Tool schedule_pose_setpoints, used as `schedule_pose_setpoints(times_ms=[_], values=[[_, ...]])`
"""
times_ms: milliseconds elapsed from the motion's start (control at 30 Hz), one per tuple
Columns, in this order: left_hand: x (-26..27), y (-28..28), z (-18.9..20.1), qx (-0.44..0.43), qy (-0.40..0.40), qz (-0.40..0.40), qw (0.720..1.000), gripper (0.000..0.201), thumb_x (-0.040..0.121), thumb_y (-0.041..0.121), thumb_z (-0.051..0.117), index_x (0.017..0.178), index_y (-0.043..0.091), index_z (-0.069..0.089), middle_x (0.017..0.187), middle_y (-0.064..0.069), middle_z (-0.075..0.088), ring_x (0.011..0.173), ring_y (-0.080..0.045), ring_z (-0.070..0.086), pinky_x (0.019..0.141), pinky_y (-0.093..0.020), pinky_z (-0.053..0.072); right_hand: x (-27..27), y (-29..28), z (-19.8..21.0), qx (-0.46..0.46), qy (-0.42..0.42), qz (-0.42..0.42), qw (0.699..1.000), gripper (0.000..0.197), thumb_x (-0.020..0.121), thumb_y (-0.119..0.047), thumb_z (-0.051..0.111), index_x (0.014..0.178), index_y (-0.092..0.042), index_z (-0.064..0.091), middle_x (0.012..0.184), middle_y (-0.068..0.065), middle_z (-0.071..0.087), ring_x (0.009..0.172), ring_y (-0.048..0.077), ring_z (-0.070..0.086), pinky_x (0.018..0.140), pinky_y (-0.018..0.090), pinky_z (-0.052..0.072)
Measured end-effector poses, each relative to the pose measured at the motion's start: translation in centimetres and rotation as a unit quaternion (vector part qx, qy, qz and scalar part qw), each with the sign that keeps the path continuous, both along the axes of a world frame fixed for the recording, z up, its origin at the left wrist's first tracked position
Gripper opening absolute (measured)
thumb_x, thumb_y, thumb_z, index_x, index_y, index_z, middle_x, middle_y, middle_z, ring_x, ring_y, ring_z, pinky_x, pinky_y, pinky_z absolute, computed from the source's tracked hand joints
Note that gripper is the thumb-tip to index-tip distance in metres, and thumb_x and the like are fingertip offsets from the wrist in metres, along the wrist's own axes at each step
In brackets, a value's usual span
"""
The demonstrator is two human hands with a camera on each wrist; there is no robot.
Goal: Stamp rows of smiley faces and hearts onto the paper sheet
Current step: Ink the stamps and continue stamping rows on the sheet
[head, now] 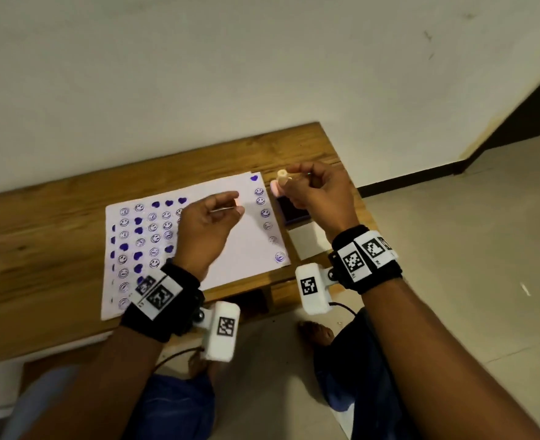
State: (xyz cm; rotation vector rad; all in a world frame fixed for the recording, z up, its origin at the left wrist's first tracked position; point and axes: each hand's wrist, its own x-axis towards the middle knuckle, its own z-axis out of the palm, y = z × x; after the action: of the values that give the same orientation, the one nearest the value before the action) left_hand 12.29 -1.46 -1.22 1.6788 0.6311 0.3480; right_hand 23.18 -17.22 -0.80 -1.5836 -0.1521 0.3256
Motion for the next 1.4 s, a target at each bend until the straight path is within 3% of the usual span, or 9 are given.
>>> schedule_pose_setpoints(times_ms=[100, 167, 300, 467, 633, 933, 1200, 1400], values=[[-2.0, -0.6, -1.0, -0.071, -0.022, 0.034, 0.997, 0.031, 0.084, 0.005, 0.071, 0.114, 0.01, 0.069, 0.105, -0.003, 0.073, 0.086, -0.003, 0.069, 0.077, -0.013, 0.052, -1.7, 1.3, 0.1, 0.007, -0.003, 0.041, 0.999, 0.022, 0.08, -0.016, 0.082, 0.098, -0.006, 0.073, 0.09, 0.027, 0.072, 0.066, 0.022, 0.064, 0.052, 0.027, 0.051], [-2.6, -0.9, -1.3, -0.098, -0.035, 0.051, 0.993, 0.031, 0.083, 0.001, 0.07, 0.114, 0.008, 0.068, 0.103, -0.002, 0.073, 0.083, -0.001, 0.069, 0.074, -0.012, 0.052, -2.4, 1.9, -0.1, -0.001, -0.023, 0.061, 0.998, 0.019, 0.083, -0.014, 0.08, 0.096, -0.002, 0.072, 0.088, 0.028, 0.072, 0.068, 0.026, 0.065, 0.051, 0.022, 0.05], [-2.9, -0.6, -1.3, -0.117, -0.053, 0.058, 0.99, 0.034, 0.081, -0.002, 0.071, 0.113, 0.005, 0.068, 0.101, -0.004, 0.072, 0.082, -0.005, 0.07, 0.071, -0.012, 0.051, -2.9, 2.7, -0.6, -0.007, -0.041, 0.07, 0.997, 0.011, 0.087, -0.012, 0.076, 0.095, -0.004, 0.074, 0.086, 0.022, 0.073, 0.068, 0.015, 0.066, 0.057, 0.02, 0.05], [-2.8, 0.3, -1.1, -0.131, -0.069, 0.049, 0.988, 0.035, 0.079, -0.003, 0.073, 0.112, 0.008, 0.069, 0.102, -0.005, 0.073, 0.085, -0.007, 0.07, 0.074, -0.014, 0.053, -3.1, 3.4, -1.0, -0.015, -0.051, 0.069, 0.996, 0.012, 0.088, -0.011, 0.074, 0.096, -0.002, 0.074, 0.085, 0.019, 0.074, 0.064, 0.012, 0.065, 0.057, 0.02, 0.051], [-2.8, 0.2, -1.2, -0.131, -0.075, 0.032, 0.988, 0.037, 0.076, -0.003, 0.075, 0.109, 0.013, 0.07, 0.097, 0.0, 0.074, 0.087, -0.008, 0.071, 0.077, -0.019, 0.055, -3.3, 3.5, -1.2, -0.016, -0.058, 0.07, 0.996, 0.006, 0.088, -0.01, 0.074, 0.092, -0.006, 0.075, 0.081, 0.012, 0.075, 0.064, 0.012, 0.065, 0.057, 0.02, 0.051], [-2.6, 0.3, -1.4, -0.117, -0.089, 0.012, 0.989, 0.043, 0.073, -0.002, 0.078, 0.112, 0.013, 0.068, 0.104, -0.006, 0.073, 0.093, -0.015, 0.072, 0.083, -0.026, 0.057, -3.3, 3.5, -1.3, -0.005, -0.059, 0.106, 0.993, 0.006, 0.088, -0.008, 0.074, 0.087, -0.014, 0.075, 0.074, 0.006, 0.074, 0.064, 0.014, 0.066, 0.058, 0.022, 0.052], [-2.4, 0.5, -1.8, -0.115, -0.095, 0.005, 0.989, 0.037, 0.074, -0.001, 0.078, 0.109, 0.009, 0.07, 0.097, -0.004, 0.075, 0.091, -0.015, 0.073, 0.081, -0.025, 0.057, -3.1, 3.4, -1.6, -0.002, -0.052, 0.13, 0.99, 0.006, 0.088, -0.009, 0.074, 0.087, -0.015, 0.076, 0.075, 0.005, 0.074, 0.065, 0.013, 0.066, 0.058, 0.022, 0.051], [-2.5, 0.7, -2.3, -0.091, -0.107, 0.005, 0.99, 0.038, 0.074, -0.001, 0.078, 0.11, 0.005, 0.07, 0.101, -0.008, 0.074, 0.093, -0.019, 0.072, 0.086, -0.031, 0.057, -3.1, 3.5, -2.0, 0.009, -0.033, 0.134, 0.99, 0.005, 0.088, -0.01, 0.074, 0.092, -0.011, 0.078, 0.077, 0.007, 0.076, 0.068, 0.014, 0.067, 0.06, 0.022, 0.052]])
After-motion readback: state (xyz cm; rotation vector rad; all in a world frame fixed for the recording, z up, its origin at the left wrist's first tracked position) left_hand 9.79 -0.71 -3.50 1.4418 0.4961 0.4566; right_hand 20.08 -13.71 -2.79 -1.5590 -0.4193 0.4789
